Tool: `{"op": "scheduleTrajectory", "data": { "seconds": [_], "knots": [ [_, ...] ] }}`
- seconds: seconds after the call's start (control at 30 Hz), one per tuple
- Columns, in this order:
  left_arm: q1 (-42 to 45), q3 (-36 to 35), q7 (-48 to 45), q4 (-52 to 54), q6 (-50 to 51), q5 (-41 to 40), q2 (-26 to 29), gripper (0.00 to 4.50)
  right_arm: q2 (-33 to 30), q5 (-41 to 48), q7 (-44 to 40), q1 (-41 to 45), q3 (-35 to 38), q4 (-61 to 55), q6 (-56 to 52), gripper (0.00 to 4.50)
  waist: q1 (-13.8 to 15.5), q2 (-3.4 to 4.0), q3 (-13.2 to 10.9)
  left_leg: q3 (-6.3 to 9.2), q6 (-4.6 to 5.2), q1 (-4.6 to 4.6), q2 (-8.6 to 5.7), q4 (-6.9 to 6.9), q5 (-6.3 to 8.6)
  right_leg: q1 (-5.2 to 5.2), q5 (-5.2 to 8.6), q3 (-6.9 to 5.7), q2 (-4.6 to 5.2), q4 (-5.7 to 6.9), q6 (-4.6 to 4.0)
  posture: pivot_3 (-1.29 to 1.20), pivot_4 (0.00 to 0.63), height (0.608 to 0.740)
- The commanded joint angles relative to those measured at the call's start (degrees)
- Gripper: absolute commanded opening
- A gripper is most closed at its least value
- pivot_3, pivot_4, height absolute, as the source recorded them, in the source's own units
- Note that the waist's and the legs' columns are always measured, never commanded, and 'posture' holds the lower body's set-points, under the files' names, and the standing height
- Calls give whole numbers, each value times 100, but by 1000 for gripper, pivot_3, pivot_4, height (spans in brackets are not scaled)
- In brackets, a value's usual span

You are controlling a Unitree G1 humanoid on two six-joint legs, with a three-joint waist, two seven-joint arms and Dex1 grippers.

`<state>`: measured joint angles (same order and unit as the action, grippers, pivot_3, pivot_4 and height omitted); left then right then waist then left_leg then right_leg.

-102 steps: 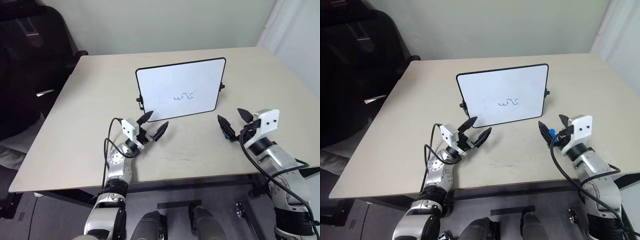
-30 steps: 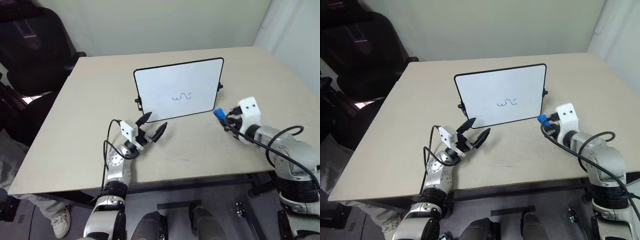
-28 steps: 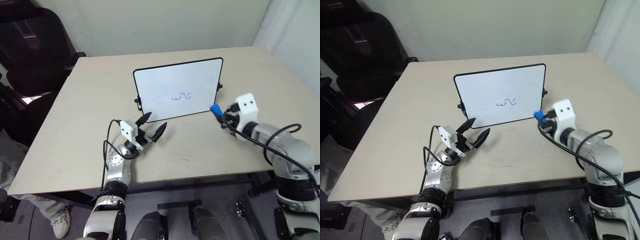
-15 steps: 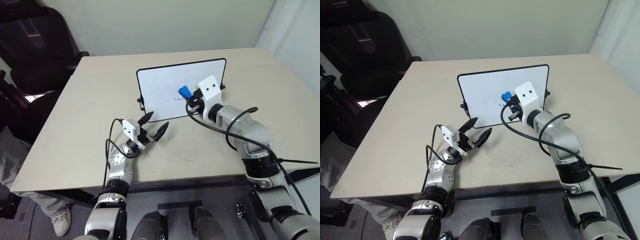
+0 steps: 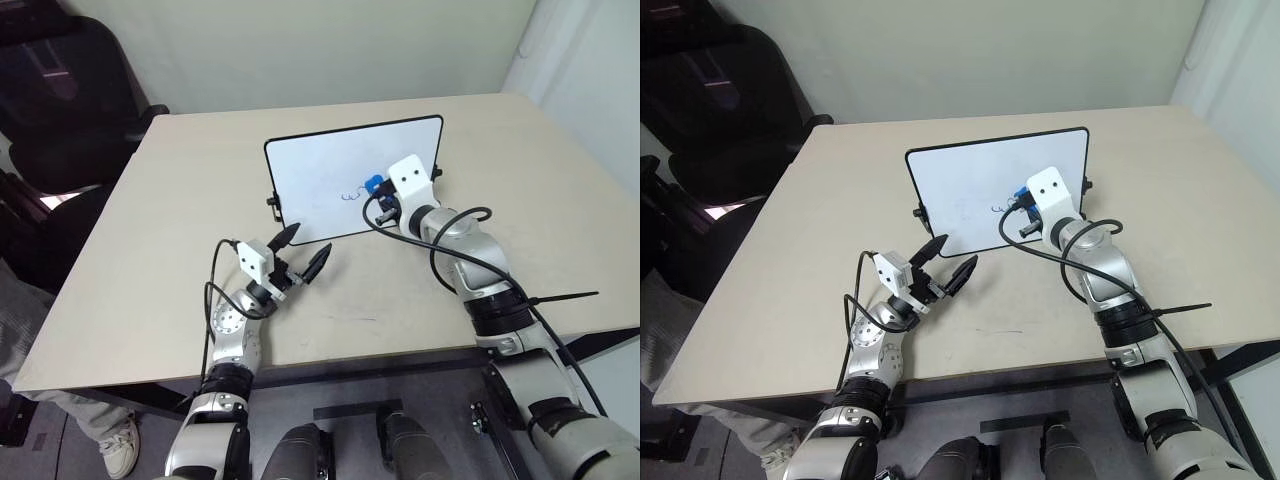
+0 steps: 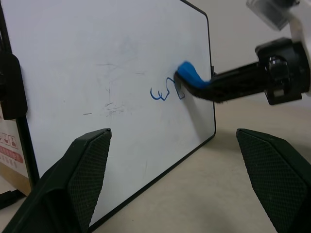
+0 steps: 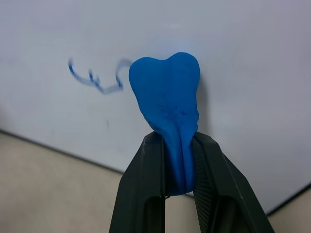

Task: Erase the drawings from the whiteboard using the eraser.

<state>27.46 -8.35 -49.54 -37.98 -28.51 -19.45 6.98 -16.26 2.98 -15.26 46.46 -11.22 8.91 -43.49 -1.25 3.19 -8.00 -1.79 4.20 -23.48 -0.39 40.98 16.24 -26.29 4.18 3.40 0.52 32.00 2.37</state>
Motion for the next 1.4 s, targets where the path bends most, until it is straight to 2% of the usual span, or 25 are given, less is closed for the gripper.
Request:
{"op": "scheduleTrajectory", "data": {
  "seconds": [0.03,0.27,0.57,1.0,1.13,1.4],
  "knots": [
    [-171,-29,44,38,-19,-66,-38,4500,18,-112,-107,19,-71,-59,-93,470,-6,0,0,0,-1,0,0,0,0,0,0,0,0,0,0,0,150,726],
    [-167,-13,62,58,1,-54,-49,4500,-1,-157,-309,40,-79,-137,-107,470,-13,0,0,0,-4,-3,1,0,3,-1,2,0,-1,0,-1,0,150,726],
    [-164,-21,80,62,-11,-55,-44,4500,62,-160,-131,654,243,-144,-106,470,-16,-1,-1,-1,-5,-21,0,0,1,-22,-9,1,-4,1,-18,0,150,726],
    [-141,-7,128,-4,-68,-35,-70,4500,-110,-478,-321,126,-155,197,-187,470,-16,-1,-1,0,-6,-19,1,0,0,-22,-10,0,-3,2,-18,0,150,726],
    [-117,-3,124,-50,-86,-24,-78,4500,45,-246,-408,274,85,-60,20,470,-16,-1,-1,0,-7,-20,1,0,0,-23,-10,1,-4,2,-19,0,150,726],
    [-79,2,118,-145,-94,-9,-88,4500,62,63,-706,578,317,-715,-292,470,-3,0,-1,0,-7,-24,2,0,-2,-27,-12,0,-7,2,-22,0,150,726]
  ]
}}
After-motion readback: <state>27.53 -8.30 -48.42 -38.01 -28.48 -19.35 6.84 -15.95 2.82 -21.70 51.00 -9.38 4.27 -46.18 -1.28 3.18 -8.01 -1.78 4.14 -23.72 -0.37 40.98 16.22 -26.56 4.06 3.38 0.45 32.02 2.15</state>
